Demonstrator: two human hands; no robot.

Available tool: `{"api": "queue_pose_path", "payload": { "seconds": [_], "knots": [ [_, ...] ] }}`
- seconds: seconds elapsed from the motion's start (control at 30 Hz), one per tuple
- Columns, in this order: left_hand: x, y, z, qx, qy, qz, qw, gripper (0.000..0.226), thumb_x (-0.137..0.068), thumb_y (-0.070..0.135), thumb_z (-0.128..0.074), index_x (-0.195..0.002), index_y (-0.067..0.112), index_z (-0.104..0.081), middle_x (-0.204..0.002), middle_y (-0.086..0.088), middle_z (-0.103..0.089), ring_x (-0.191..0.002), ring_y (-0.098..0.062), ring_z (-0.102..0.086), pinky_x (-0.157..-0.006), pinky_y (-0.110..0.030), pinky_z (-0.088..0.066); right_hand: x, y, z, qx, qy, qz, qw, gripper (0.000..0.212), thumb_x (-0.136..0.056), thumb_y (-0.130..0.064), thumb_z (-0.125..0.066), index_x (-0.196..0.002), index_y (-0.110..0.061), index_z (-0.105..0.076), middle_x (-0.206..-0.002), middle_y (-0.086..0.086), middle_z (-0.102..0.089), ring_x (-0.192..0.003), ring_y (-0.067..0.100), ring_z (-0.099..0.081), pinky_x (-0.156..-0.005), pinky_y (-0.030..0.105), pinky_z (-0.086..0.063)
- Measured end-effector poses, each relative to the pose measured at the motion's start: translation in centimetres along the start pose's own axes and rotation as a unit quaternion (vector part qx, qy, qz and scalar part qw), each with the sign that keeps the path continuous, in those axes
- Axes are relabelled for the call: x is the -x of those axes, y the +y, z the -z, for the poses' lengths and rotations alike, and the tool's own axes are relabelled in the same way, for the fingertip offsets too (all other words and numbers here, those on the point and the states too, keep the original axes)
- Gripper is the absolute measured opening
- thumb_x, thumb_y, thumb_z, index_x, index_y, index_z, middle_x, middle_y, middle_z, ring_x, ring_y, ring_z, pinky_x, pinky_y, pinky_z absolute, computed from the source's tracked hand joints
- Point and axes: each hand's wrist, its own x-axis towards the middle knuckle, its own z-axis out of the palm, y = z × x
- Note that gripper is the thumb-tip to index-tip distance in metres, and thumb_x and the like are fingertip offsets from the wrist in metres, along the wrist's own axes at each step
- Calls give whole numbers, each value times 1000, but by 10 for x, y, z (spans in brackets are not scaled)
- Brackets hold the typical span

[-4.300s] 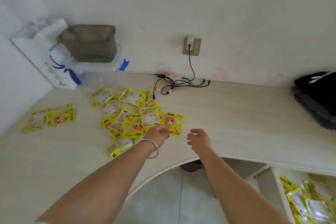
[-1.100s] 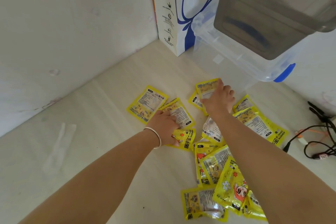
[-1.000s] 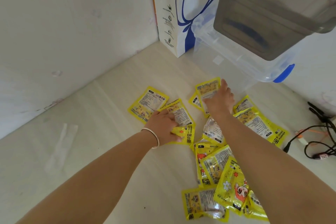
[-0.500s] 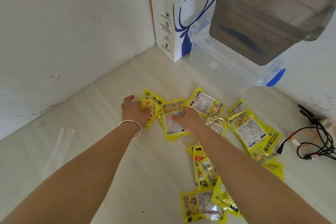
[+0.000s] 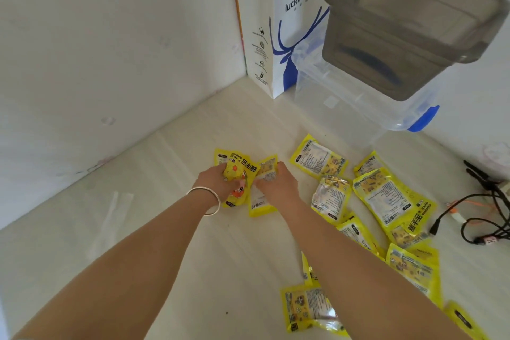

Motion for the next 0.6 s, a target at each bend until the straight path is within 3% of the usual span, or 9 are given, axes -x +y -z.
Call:
{"api": "queue_pose_path", "payload": {
  "seconds": [0.17, 0.3, 0.4, 0.43, 0.47, 0.5, 0.57, 0.6],
  "knots": [
    [36, 10, -1, 120, 24, -29, 992, 69, -85, 33, -65, -146, 20, -34, -141, -7, -50, -128, -26, -48, -103, -32, -38, 17, 10, 32, -207, 4, -1, 978, 26, -80, -24, -71, -96, -20, -51, -106, 5, -65, -98, 26, -64, -81, 37, -51],
    [65, 35, -15, 185, 18, -112, 976, 66, -82, 24, -68, -140, 27, -36, -121, 2, -62, -113, -24, -60, -95, -32, -46, 37, 26, 67, -321, 17, 9, 947, 23, -81, -17, -73, -86, -25, -51, -103, 7, -66, -88, 26, -65, -78, 40, -54],
    [87, 56, -30, 236, -34, -145, 960, 102, -84, 16, -69, -149, 34, 8, -116, 6, -59, -102, -16, -59, -97, -34, -42, 63, 48, 92, -376, 44, -10, 926, 31, -78, -20, -75, -102, -21, -56, -108, 8, -68, -93, 29, -68, -90, 48, -55],
    [95, 62, -35, 251, -51, -146, 956, 106, -83, 14, -69, -149, 31, 13, -114, 6, -57, -101, -15, -57, -96, -33, -41, 71, 59, 99, -388, 58, -20, 920, 38, -77, -23, -76, -109, -20, -55, -109, 8, -69, -94, 29, -68, -91, 49, -54],
    [101, 66, -39, 264, -64, -137, 952, 103, -82, 14, -70, -150, 28, 6, -113, 6, -56, -102, -15, -55, -94, -32, -41, 80, 67, 105, -397, 72, -28, 915, 42, -77, -24, -77, -112, -19, -55, -109, 8, -69, -93, 28, -68, -91, 49, -54],
    [109, 74, -48, 268, -88, -147, 948, 93, -80, 14, -72, -149, 25, -12, -113, 4, -57, -103, -16, -57, -89, -31, -43, 94, 79, 114, -410, 98, -34, 906, 42, -78, -24, -76, -113, -18, -54, -108, 8, -69, -90, 27, -68, -90, 47, -55],
    [113, 78, -62, 253, -108, -145, 950, 57, -77, 17, -76, -127, 18, -48, -111, -3, -64, -98, -21, -61, -78, -29, -46, 112, 95, 123, -423, 121, -41, 897, 38, -79, -23, -75, -110, -19, -53, -106, 7, -69, -89, 26, -68, -89, 45, -55],
    [120, 82, -69, 240, -123, -147, 952, 45, -76, 19, -76, -116, 17, -55, -108, -5, -66, -93, -22, -62, -73, -29, -48, 124, 104, 126, -432, 136, -45, 891, 34, -79, -22, -75, -105, -21, -53, -105, 7, -69, -91, 27, -68, -89, 46, -55]
  ]
}}
